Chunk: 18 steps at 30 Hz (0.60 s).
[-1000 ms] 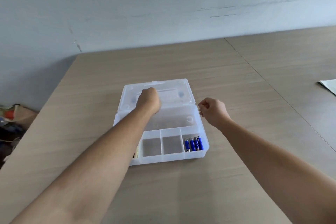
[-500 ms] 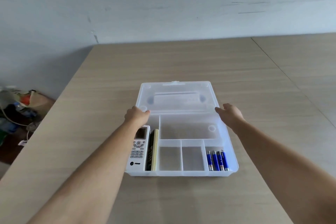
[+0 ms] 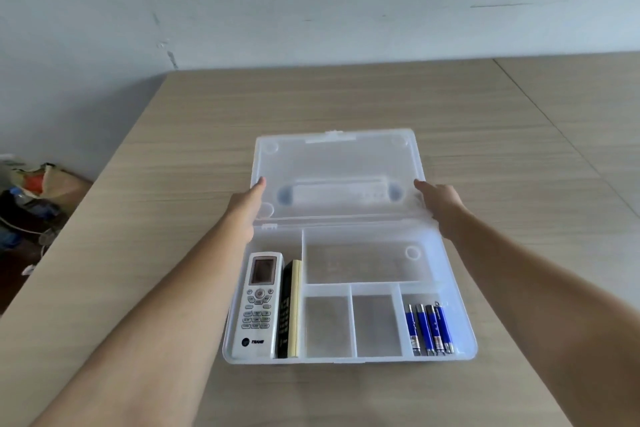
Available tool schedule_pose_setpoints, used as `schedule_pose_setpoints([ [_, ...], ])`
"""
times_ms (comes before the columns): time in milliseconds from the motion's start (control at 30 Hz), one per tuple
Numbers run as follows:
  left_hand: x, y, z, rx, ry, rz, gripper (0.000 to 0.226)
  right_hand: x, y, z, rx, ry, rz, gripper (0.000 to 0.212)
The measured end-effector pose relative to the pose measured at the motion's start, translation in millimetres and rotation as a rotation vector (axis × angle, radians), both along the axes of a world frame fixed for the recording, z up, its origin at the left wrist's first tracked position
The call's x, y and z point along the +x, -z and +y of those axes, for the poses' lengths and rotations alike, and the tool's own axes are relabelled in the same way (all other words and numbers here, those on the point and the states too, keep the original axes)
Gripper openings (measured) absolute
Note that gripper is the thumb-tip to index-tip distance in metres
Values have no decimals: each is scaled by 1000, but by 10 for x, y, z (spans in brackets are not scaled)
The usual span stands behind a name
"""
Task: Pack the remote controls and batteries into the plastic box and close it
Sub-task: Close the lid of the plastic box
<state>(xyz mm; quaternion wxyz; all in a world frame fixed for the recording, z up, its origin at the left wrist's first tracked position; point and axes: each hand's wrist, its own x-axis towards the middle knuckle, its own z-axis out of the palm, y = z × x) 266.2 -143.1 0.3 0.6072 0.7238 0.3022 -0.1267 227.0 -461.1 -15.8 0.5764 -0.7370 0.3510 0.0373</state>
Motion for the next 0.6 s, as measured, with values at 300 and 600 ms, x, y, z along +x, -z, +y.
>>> schedule_pose_setpoints([
  [300,-272,-592,99,-439,-151,-301,48,-297,-626,67,369,230,-404,41],
  [600,-1200,-653,531,-460,188,13,53,-1426,-599,53,781,123,-313,48],
])
